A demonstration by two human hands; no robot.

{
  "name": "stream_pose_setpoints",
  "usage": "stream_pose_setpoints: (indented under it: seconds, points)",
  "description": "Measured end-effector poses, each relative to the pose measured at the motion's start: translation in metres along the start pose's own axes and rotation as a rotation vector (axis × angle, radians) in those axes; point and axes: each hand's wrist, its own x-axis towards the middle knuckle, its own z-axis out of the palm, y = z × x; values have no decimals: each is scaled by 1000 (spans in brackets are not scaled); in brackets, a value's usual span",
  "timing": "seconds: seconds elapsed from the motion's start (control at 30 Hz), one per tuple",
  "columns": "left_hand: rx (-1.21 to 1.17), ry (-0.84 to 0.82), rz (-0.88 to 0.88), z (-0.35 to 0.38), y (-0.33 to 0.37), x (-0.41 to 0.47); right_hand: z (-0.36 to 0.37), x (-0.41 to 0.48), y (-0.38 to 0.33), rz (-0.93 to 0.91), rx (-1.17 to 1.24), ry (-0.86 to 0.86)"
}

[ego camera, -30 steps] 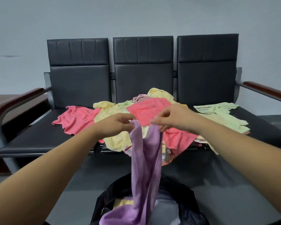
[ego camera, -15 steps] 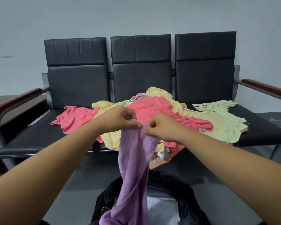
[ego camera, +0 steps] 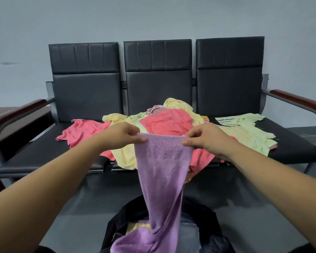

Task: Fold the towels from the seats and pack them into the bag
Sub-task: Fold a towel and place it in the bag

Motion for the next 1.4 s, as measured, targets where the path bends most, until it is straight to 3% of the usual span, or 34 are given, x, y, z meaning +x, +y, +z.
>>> stream_pose_setpoints:
  seconds: [0.1, 0.17, 0.37, 0.43, 0.53, 0.6, 0.67, 0.77, 0.87, 1.0, 1.17, 1.33, 1.4]
  points:
    - [-247, 60, -37, -6, -3, 5, -8, 1, 1, 8, 174, 23]
    - [-402, 64, -31, -10, 1, 7, -13, 4, -2, -8, 131, 51]
    - [-435, 218, -9, -56, 43, 19, -34, 30, -55, -136, -73, 273]
    - [-655, 278, 73, -83, 63, 22, -48, 39, -90, -190, 180, 345]
    - [-1042, 254, 239, -115, 93, 18, -73, 40, -130, -270, 769, 203]
    - [-808, 258, 225, -120, 101, 14, -81, 38, -134, -254, 693, 159]
    - [-456, 321, 156, -116, 99, 13, -83, 36, -128, -189, 278, 259]
    - [-473, 408, 155, -112, 97, 10, -83, 27, -125, -159, 9, 373]
    - [-456, 416, 208, -108, 102, 5, -80, 21, -126, -142, 39, 429]
    - [-363, 404, 133, -100, 99, 5, -78, 23, -122, -116, 114, 430]
    - [-615, 343, 121, -82, 88, 13, -76, 24, -110, -65, -22, 255]
    - [-810, 290, 27, -59, 79, 17, -68, 26, -97, -30, 364, 145]
    - [-852, 234, 18, -50, 74, 17, -66, 27, -88, -5, 380, 112]
